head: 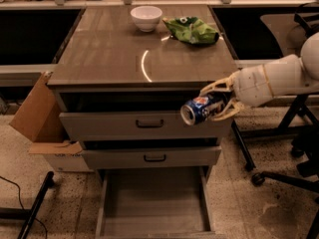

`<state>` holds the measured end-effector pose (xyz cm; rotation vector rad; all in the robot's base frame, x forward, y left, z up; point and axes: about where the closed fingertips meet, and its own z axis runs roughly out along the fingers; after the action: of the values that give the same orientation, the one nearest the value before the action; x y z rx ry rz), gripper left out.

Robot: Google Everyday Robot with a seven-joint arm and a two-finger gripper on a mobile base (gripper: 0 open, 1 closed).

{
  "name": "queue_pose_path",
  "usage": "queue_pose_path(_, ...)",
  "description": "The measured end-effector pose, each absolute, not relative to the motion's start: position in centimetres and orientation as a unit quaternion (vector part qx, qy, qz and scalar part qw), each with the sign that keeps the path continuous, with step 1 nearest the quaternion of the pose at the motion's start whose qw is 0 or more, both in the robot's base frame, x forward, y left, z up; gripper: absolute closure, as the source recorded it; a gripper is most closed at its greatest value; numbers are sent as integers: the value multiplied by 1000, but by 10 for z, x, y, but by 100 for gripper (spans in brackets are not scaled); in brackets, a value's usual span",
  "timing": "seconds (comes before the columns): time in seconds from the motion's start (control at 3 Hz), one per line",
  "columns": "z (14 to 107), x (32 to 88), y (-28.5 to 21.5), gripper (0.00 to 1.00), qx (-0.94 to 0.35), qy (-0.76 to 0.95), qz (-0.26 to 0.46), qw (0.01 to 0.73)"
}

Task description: Pick pepsi can from bottom drawer and place on counter

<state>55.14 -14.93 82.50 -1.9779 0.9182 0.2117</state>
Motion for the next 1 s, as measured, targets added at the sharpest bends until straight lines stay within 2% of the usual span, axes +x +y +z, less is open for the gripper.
queue_pose_path(0.33,861,565,-126,100,-797,381,80,462)
queue_pose_path(0.67,885,592,-106,100,-762,430,43,482)
queue_pose_path(1.0,884,591,-105,100,-764,428,45,481)
